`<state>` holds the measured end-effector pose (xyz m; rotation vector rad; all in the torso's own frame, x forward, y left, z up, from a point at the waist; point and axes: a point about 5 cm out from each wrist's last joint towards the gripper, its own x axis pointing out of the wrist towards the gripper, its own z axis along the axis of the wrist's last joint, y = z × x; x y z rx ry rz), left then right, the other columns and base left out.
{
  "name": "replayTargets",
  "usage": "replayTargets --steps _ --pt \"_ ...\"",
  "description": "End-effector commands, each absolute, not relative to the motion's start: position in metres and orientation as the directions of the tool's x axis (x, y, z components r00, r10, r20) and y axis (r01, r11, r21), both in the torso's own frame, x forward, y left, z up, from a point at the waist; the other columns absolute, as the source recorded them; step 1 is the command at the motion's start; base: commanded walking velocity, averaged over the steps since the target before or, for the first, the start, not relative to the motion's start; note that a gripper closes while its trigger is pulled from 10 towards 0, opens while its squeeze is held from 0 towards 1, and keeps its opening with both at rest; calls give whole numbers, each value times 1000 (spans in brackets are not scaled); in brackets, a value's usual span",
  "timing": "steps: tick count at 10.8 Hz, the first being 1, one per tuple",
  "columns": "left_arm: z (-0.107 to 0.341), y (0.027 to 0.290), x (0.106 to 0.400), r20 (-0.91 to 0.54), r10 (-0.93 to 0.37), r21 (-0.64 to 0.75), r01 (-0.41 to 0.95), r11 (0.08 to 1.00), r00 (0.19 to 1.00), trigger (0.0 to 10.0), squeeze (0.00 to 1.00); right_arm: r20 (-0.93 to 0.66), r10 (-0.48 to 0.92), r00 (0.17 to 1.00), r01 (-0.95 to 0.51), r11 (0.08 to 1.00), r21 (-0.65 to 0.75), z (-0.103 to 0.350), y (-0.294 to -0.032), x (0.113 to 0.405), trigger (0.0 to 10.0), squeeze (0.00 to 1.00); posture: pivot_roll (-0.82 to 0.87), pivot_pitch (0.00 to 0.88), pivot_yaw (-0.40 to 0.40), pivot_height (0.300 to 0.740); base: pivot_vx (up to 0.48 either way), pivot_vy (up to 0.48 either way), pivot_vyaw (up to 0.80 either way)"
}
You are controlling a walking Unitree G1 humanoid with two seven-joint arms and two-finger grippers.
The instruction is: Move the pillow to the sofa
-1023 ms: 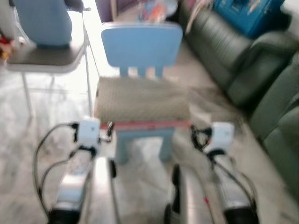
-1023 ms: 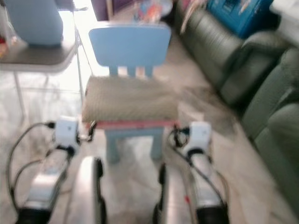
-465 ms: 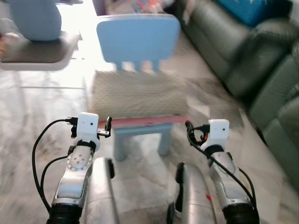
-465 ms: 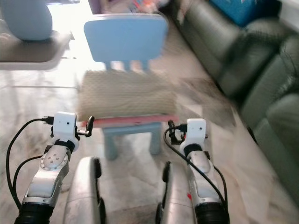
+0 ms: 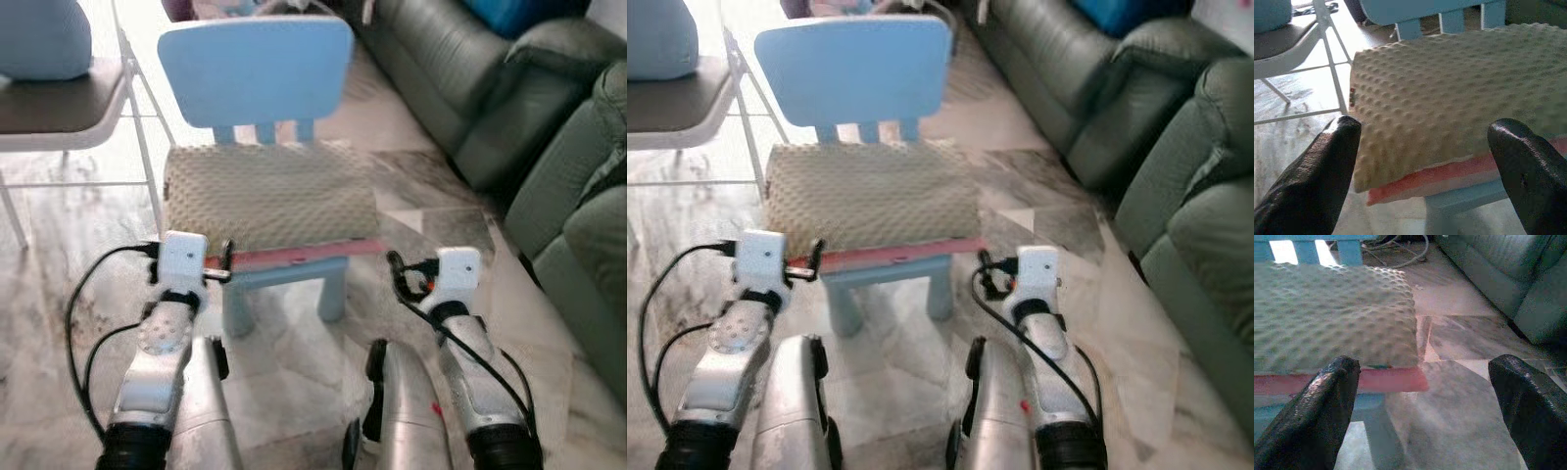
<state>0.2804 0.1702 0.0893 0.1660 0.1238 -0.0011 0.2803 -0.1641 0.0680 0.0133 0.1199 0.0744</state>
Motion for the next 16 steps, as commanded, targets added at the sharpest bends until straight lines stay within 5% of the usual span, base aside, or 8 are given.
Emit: replayTargets --steps 1,9,16 --pt "86 169 279 -135 0 157 21 987 991 10000 0 -110 74 991 -74 997 8 71 -168 280 10000 0 3 93 -54 522 296 0 0" --pt "85 168 280 -130 3 152 17 988 992 10000 0 -109 104 989 -106 994 -4 71 -164 282 10000 0 7 82 -57 530 289 0 114" --pt "88 185 270 -123 91 211 -63 975 988 10000 0 -108 151 983 -149 989 22 76 -155 281 10000 0 22 130 -58 530 0 0 370"
